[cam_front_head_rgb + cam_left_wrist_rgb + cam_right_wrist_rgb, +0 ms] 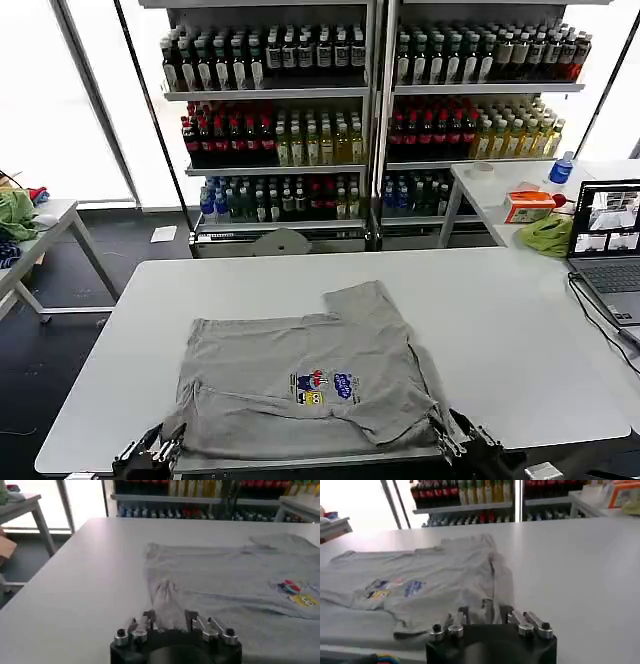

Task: Fold and organize the clothes.

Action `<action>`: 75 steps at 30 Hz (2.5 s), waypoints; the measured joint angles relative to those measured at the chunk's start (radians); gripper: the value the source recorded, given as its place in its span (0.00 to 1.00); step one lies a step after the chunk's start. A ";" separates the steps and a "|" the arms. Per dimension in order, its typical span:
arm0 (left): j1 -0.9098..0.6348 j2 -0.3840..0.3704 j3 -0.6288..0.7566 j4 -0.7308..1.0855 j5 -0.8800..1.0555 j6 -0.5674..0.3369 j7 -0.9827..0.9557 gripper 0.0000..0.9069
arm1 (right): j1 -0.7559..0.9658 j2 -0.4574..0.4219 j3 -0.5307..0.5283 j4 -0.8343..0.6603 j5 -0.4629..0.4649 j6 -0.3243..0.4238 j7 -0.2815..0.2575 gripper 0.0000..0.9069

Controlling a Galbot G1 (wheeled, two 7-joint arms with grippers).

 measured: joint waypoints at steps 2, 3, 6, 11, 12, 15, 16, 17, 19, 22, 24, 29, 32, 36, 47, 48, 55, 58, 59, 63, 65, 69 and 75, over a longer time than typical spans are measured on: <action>-0.003 0.009 -0.009 -0.006 -0.008 0.003 -0.001 1.00 | 0.021 -0.004 0.010 0.001 0.007 -0.005 -0.012 1.00; -0.007 0.015 -0.014 -0.007 -0.010 0.004 -0.002 1.00 | 0.034 -0.007 0.015 0.001 0.010 -0.008 -0.018 1.00; -0.017 0.031 -0.029 -0.009 -0.020 0.007 -0.002 1.00 | 0.082 -0.019 0.018 -0.006 0.022 -0.018 -0.043 1.00; -0.052 0.073 -0.045 0.003 -0.048 0.011 0.003 1.00 | 0.227 -0.028 0.003 -0.058 0.047 -0.058 -0.097 1.00; -0.064 0.083 -0.045 0.010 -0.052 0.012 0.005 1.00 | 0.265 -0.028 -0.005 -0.074 0.050 -0.069 -0.109 1.00; -0.111 0.121 -0.040 0.040 -0.071 0.013 0.014 1.00 | 0.393 -0.024 -0.039 -0.135 0.060 -0.109 -0.142 1.00; -0.127 0.132 -0.037 0.052 -0.076 0.014 0.015 1.00 | 0.438 -0.022 -0.054 -0.159 0.064 -0.123 -0.151 1.00; -0.145 0.144 -0.032 0.065 -0.082 0.014 0.018 1.00 | 0.490 -0.018 -0.071 -0.187 0.065 -0.138 -0.159 1.00; -0.183 0.173 -0.021 0.095 -0.096 0.015 0.022 1.00 | 0.588 -0.009 -0.108 -0.244 0.066 -0.164 -0.176 1.00; -0.243 0.217 -0.002 0.148 -0.119 0.016 0.029 1.00 | 0.718 0.010 -0.162 -0.335 0.063 -0.192 -0.200 1.00; -0.287 0.246 0.015 0.187 -0.137 0.017 0.031 1.00 | 0.795 0.026 -0.197 -0.397 0.053 -0.207 -0.215 1.00; -0.404 0.314 0.068 0.288 -0.183 0.017 0.039 1.00 | 0.970 0.074 -0.287 -0.560 0.024 -0.236 -0.245 1.00; -0.474 0.346 0.106 0.346 -0.208 0.017 0.045 1.00 | 1.054 0.105 -0.333 -0.648 0.014 -0.248 -0.255 1.00; -0.563 0.370 0.156 0.426 -0.234 0.017 0.049 1.00 | 1.148 0.152 -0.386 -0.757 0.002 -0.260 -0.269 1.00; -0.745 0.392 0.277 0.604 -0.264 0.017 0.053 1.00 | 1.287 0.261 -0.484 -0.982 -0.030 -0.276 -0.277 1.00; -0.756 0.393 0.285 0.615 -0.266 0.017 0.053 1.00 | 1.293 0.268 -0.490 -0.995 -0.032 -0.277 -0.278 1.00; -0.808 0.389 0.325 0.669 -0.272 0.017 0.055 1.00 | 1.331 0.310 -0.525 -1.067 -0.043 -0.282 -0.273 0.00; -0.821 0.386 0.334 0.680 -0.273 0.017 0.055 1.00 | 1.335 0.319 -0.534 -1.087 -0.046 -0.283 -0.269 0.00; -0.825 0.385 0.337 0.683 -0.273 0.017 0.055 1.00 | 1.337 0.323 -0.534 -1.093 -0.048 -0.283 -0.266 0.00; -0.838 0.381 0.353 0.695 -0.272 0.017 0.055 1.00 | 1.338 0.330 -0.535 -1.106 -0.049 -0.281 -0.264 0.00; -0.845 0.377 0.360 0.702 -0.271 0.017 0.055 1.00 | 1.338 0.330 -0.535 -1.108 -0.048 -0.281 -0.263 0.00; -0.854 0.376 0.373 0.713 -0.270 0.017 0.057 1.00 | 1.334 0.333 -0.531 -1.110 -0.042 -0.281 -0.261 0.00; -0.867 0.376 0.388 0.727 -0.269 0.017 0.059 0.93 | 1.332 0.334 -0.532 -1.106 -0.031 -0.284 -0.260 0.00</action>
